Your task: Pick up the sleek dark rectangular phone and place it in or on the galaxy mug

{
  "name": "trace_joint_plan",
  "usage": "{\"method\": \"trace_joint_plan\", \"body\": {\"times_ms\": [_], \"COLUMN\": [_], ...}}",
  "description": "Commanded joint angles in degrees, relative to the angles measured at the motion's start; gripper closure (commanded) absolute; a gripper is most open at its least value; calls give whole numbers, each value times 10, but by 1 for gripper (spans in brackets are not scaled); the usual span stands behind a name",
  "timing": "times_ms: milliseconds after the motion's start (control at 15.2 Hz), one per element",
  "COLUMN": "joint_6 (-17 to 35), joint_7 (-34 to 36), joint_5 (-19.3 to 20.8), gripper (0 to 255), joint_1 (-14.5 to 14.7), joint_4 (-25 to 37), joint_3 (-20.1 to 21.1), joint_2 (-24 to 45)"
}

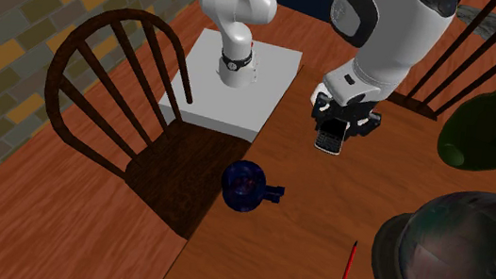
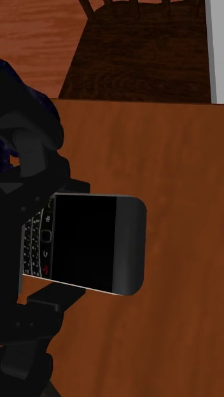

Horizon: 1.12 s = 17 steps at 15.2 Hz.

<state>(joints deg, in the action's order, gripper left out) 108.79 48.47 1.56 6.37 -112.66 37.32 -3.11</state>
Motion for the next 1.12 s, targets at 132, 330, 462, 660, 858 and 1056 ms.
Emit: {"method": "trace_joint_plan", "body": {"times_ms": [132,330,462,660,858,1056], "joint_6": [-22,-21,-21,-22,-25,-29], "joint_7": [-16,-55,-79,-113,-145,-176], "joint_5": [-2,2,7,16,26,37], "gripper": [255,255,255,255,255,255], "joint_1": [-7,-26,-38,-56,-74,-90], "joint_4": [19,23,30,44,65,92], "joint_3": [-8,-29,-42,-61,-79,-95], "joint_2": [-5,0,6,20,39,62]}}
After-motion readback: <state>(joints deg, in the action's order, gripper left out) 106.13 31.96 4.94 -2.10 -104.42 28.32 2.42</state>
